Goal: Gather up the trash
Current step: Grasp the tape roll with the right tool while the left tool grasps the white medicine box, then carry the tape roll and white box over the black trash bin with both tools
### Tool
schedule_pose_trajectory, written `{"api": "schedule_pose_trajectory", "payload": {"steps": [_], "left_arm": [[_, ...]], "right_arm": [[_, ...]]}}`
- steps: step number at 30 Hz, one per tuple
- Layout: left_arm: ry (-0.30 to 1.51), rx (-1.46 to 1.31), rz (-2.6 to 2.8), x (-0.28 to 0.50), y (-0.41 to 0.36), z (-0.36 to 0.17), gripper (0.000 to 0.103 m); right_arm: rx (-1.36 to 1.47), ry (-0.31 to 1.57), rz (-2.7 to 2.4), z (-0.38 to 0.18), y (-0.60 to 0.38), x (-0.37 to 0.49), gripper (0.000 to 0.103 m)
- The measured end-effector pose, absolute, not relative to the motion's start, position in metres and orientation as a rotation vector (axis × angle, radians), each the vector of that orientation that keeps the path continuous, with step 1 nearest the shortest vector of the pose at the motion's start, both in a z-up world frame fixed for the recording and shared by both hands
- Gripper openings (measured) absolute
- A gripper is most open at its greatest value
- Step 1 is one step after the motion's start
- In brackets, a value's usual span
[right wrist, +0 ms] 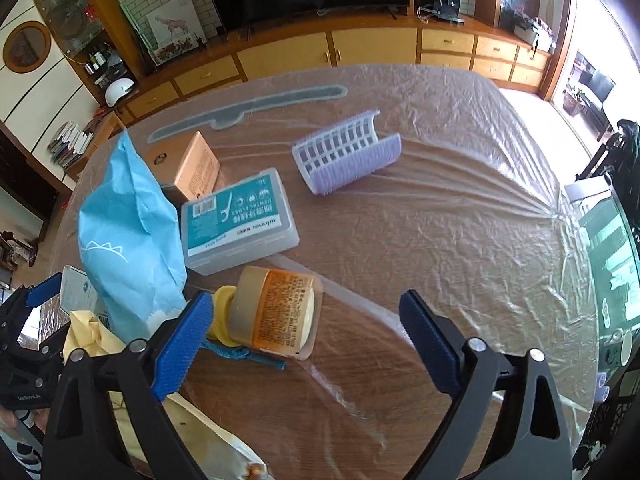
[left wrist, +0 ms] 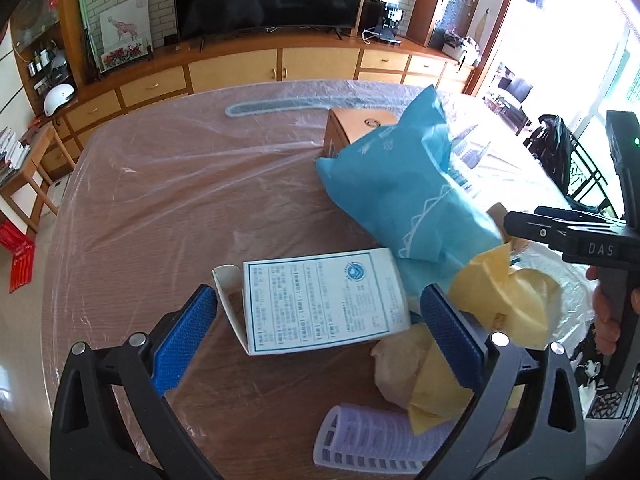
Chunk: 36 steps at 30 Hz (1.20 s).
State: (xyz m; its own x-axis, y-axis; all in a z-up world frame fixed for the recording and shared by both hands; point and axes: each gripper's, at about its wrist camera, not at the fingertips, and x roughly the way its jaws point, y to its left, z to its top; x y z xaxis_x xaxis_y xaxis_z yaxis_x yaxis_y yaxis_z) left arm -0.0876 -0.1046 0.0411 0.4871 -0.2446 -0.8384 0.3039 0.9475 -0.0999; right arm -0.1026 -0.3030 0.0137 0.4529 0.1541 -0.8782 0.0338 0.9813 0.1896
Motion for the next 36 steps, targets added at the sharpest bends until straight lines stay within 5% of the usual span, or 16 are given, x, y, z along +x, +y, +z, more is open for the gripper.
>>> {"api": "schedule_pose_trajectory", "payload": {"steps": [15,20,31,36], "left_arm": [[1.039,0.057,-0.319,-0.086,-0.091,0.023,0.091],[1.035,0.056,-0.321,-0.086,-0.088,0.023,0.090],[1.018,0.067,-0.309,-0.085,-0.089,0.027,0.090],[1.019,0.070,-0.305,-0.084,-0.089,0.025,0.090]], "right_arm": [[0.391,1.146,0.117,0.002,-0.322,-0.096,0.081],[0.437,1.156,0.158,0.001,-0.326,-0.096,0.045],[0.298,1.118,0.107,0.001,-0.320,-0.108,0.047],[0.163,1.109,0.097,0.000,-0.302,-0.107,0.056]]}}
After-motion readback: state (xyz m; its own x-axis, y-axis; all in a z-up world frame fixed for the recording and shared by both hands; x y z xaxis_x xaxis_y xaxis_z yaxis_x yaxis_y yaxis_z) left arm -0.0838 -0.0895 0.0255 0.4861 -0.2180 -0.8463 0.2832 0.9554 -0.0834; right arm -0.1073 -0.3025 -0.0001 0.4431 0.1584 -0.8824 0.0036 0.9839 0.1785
